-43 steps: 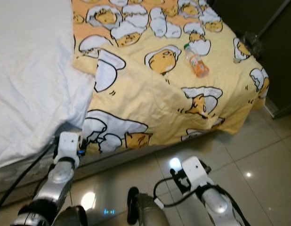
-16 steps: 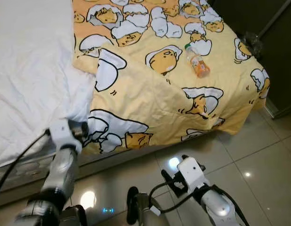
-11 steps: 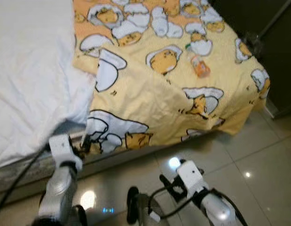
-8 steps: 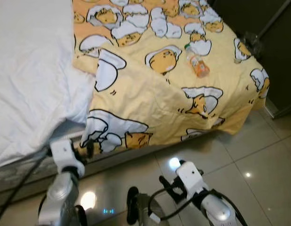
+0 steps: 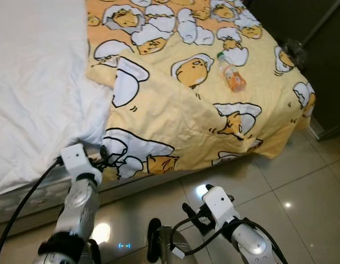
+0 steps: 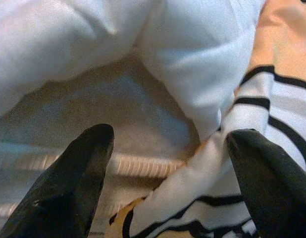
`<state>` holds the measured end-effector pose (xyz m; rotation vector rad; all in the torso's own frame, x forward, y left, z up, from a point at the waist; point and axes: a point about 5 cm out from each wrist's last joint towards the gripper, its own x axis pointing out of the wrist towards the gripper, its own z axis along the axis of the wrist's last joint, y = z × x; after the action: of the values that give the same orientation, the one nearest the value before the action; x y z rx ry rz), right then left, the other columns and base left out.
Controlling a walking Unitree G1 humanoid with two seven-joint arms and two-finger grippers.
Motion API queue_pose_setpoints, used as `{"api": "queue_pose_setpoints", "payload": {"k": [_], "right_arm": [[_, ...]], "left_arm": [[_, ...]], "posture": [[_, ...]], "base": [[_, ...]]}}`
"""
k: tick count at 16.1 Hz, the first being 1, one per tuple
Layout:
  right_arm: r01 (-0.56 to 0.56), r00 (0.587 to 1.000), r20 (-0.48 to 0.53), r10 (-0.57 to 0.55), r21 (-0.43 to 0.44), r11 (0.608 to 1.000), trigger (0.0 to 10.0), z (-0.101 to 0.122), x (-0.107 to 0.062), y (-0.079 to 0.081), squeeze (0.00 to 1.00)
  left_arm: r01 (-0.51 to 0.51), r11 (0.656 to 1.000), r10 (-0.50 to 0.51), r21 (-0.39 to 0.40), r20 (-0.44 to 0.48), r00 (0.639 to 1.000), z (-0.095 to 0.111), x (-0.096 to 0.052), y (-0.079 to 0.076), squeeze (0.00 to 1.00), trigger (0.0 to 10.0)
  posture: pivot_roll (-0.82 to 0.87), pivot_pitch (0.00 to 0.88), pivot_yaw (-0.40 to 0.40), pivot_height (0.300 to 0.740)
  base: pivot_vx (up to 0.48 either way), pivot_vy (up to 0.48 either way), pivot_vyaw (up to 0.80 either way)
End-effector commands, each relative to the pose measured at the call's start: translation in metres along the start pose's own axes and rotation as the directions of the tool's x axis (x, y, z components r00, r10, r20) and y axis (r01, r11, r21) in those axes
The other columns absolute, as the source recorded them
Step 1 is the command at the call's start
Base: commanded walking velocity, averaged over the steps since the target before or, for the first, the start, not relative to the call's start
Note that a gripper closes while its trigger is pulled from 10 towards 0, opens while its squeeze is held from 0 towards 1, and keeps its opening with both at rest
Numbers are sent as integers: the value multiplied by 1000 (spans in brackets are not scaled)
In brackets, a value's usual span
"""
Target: Clean up the room
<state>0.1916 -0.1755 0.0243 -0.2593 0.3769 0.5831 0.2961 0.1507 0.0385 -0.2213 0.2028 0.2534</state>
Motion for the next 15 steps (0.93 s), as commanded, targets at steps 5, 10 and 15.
{"api": "queue_pose_setpoints", "payload": {"k": [5, 10, 15], "right_arm": [[-2, 1000, -21, 2, 2, 1000, 10000, -5, -6, -1, 0], [-2, 1000, -23, 2, 5, 1000, 10000, -5, -8, 0, 0], [-8, 999, -32, 8, 6, 1000, 10000, -7, -9, 1, 0]], "left_arm": [[-95, 995, 95, 2, -33, 995, 0, 17, 10, 0, 10000], [-101, 993, 101, -57, -5, 995, 13, 26, 5, 0, 10000], [-105, 994, 103, -35, -73, 992, 12, 34, 3, 0, 10000]], "posture": [[-224, 194, -151, 736], [-232, 203, -150, 736], [-226, 211, -152, 736]], "base": [[0, 0, 0], [0, 0, 0], [0, 0, 0]]}}
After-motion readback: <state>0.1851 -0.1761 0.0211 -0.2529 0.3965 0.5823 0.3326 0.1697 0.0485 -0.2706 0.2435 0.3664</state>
